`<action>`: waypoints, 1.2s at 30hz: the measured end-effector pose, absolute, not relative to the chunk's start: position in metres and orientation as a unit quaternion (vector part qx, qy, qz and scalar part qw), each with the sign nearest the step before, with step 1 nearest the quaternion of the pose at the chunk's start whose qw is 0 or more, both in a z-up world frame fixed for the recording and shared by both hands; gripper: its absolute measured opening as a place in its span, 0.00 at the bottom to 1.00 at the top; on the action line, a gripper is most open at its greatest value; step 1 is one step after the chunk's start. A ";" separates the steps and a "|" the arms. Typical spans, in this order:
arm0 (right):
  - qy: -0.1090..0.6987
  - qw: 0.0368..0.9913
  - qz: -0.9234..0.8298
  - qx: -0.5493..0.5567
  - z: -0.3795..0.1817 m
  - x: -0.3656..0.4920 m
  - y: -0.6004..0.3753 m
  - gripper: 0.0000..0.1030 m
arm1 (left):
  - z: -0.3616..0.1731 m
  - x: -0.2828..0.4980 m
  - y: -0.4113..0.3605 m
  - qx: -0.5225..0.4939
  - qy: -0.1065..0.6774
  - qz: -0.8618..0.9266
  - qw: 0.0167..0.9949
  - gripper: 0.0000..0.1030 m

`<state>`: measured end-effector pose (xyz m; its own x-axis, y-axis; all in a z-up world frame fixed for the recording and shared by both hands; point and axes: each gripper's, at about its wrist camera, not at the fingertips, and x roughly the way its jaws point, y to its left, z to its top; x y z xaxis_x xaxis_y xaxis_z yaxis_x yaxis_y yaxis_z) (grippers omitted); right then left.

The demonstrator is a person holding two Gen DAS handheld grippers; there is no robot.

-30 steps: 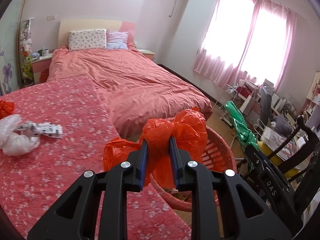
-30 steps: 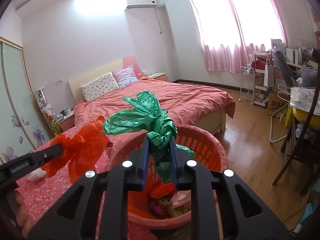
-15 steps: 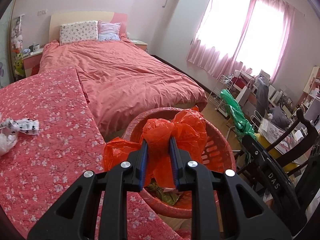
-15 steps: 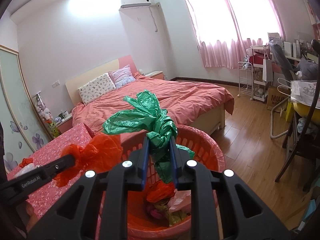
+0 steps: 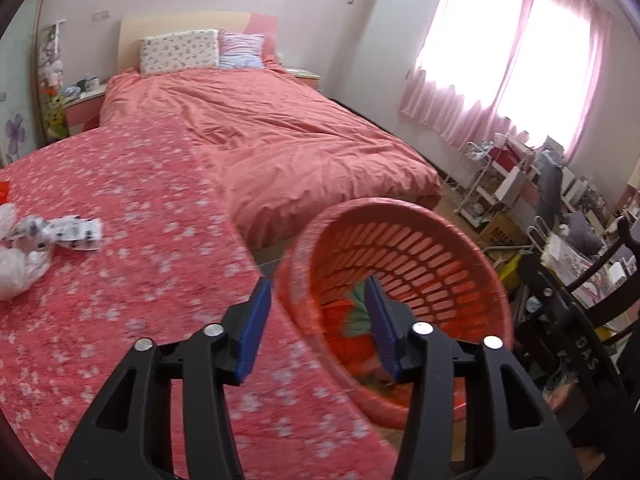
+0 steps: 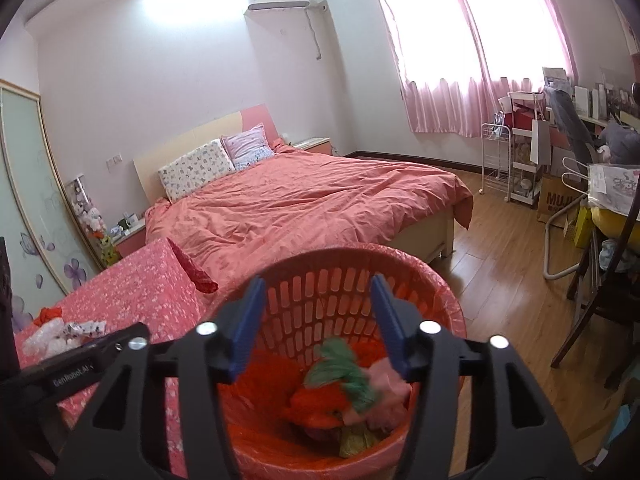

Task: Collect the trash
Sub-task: 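Open both tools to drop the bags into the basket, then grasp the clear bubble-wrap bag with the left tool while the right tool grasps the white bag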

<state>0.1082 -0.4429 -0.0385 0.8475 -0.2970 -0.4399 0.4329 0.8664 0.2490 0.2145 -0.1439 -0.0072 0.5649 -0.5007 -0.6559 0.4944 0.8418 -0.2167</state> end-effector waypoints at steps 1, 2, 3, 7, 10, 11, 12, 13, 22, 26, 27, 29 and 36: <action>0.199 0.946 -0.194 0.168 -0.039 0.108 -0.441 0.58 | -0.008 0.214 -0.141 0.000 0.371 -0.276 0.887 0.52; 0.202 0.946 -0.195 0.163 -0.040 0.108 -0.440 0.59 | -0.008 0.215 -0.136 0.004 0.369 -0.270 0.889 0.52; 0.205 0.946 -0.195 0.159 -0.041 0.109 -0.437 0.60 | -0.008 0.215 -0.131 0.008 0.368 -0.264 0.891 0.53; 0.212 0.946 -0.192 0.154 -0.043 0.110 -0.433 0.61 | -0.010 0.219 -0.102 0.015 0.369 -0.234 0.900 0.56; 0.218 0.946 -0.187 0.151 -0.044 0.111 -0.427 0.61 | -0.010 0.225 -0.079 0.015 0.370 -0.215 0.904 0.56; 0.220 0.946 -0.184 0.148 -0.044 0.113 -0.423 0.61 | -0.010 0.226 -0.070 0.014 0.371 -0.206 0.905 0.56; 0.221 0.947 -0.182 0.147 -0.044 0.113 -0.422 0.61 | -0.010 0.227 -0.065 0.013 0.371 -0.201 0.906 0.57; 0.223 0.947 -0.179 0.146 -0.043 0.114 -0.419 0.61 | -0.008 0.229 -0.056 0.011 0.371 -0.192 0.909 0.59; 0.236 0.952 -0.147 0.124 -0.039 0.125 -0.386 0.61 | 0.027 0.256 0.043 -0.010 0.321 -0.080 0.944 0.69; 0.242 0.954 -0.136 0.115 -0.037 0.131 -0.373 0.61 | 0.035 0.283 0.080 -0.011 0.309 -0.012 0.951 0.69; 0.243 0.954 -0.134 0.113 -0.036 0.132 -0.371 0.61 | 0.033 0.289 0.086 -0.013 0.312 -0.002 0.950 0.69; 0.247 0.954 -0.129 0.107 -0.035 0.135 -0.365 0.61 | 0.026 0.307 0.100 -0.026 0.332 0.008 0.943 0.69; 0.256 0.956 -0.115 0.086 -0.032 0.141 -0.344 0.61 | -0.015 0.332 0.128 -0.079 0.401 0.005 0.913 0.64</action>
